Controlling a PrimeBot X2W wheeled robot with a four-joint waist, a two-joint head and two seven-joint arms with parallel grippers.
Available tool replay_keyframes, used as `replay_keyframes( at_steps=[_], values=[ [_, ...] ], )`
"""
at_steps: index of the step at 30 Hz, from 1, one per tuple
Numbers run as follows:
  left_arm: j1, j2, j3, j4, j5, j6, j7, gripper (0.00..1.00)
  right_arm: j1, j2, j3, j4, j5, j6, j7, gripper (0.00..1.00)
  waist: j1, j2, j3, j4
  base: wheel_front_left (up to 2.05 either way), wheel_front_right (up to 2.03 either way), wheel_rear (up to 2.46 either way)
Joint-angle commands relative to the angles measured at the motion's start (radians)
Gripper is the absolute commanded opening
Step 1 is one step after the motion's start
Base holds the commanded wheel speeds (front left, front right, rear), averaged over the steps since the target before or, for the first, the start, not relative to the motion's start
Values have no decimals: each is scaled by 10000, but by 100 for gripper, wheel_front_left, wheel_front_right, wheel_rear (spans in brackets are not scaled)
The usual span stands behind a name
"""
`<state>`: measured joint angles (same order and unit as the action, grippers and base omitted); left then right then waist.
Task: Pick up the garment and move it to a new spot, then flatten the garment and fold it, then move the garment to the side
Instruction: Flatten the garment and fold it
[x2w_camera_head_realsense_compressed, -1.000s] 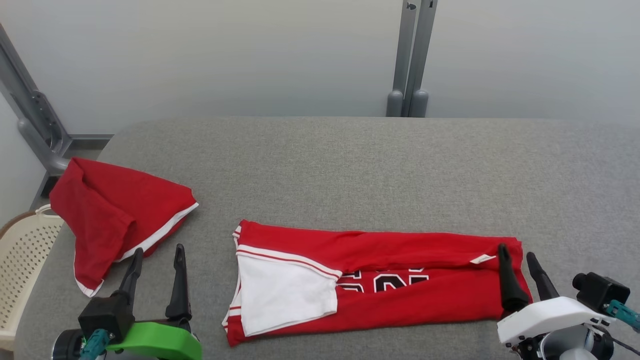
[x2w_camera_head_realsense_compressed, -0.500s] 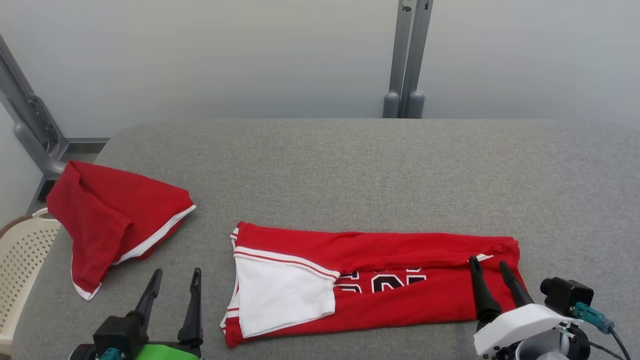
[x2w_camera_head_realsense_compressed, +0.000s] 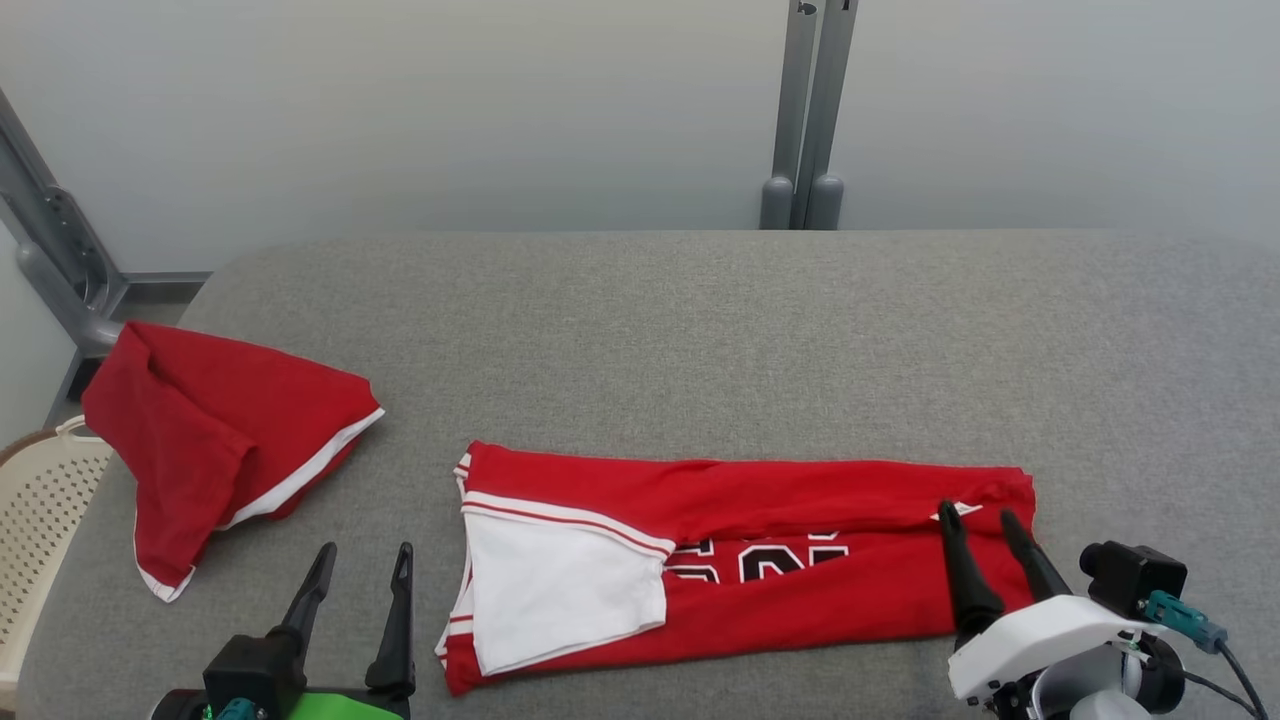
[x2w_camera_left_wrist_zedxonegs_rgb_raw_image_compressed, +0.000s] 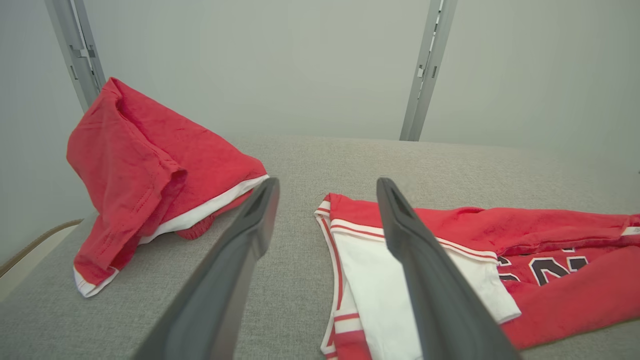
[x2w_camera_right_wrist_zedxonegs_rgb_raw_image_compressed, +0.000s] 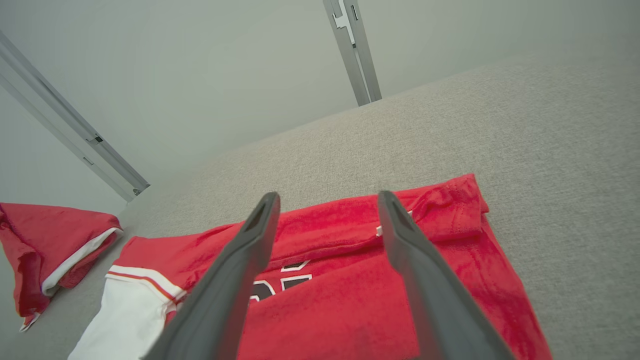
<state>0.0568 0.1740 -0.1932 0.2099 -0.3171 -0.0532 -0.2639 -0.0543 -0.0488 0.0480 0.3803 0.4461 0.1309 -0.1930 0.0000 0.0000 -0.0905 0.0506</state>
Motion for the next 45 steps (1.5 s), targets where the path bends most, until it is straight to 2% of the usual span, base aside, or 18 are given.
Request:
replay_keyframes(
  at_steps=[1,7,13,16,21,39,45],
  values=[
    [85,-29,71,75,138,-97,-2,100,-170,-32,-77,-120,-85,-4,71,100,0,0,22,-6,0,0,0],
    [61,-150,151,146,327,-192,-2,100,-353,-40,-647,-171,-277,-4,587,100,0,0,82,-14,0,0,0],
    [29,-244,214,183,462,-327,-2,100,-991,-37,-2541,634,-1298,-2,2906,100,0,0,184,-8,0,0,0],
    [-29,-303,264,223,497,-401,-2,100,-1379,-32,-3523,1055,-2204,-2,3962,100,0,0,306,17,0,0,0],
    [-240,-381,253,328,533,-513,-4,100,-2266,-13,-4533,1696,-3060,-2,4802,100,0,0,532,177,0,0,0],
    [-655,-542,41,587,687,-703,-2,100,-3472,-33,-4692,3702,-4113,-2,5621,100,0,0,1115,779,0,0,0],
    [-672,-556,-39,695,667,-750,-2,100,-3747,-33,-5190,4260,-4868,-4,5813,100,0,0,1044,895,0,0,0]
  ],
)
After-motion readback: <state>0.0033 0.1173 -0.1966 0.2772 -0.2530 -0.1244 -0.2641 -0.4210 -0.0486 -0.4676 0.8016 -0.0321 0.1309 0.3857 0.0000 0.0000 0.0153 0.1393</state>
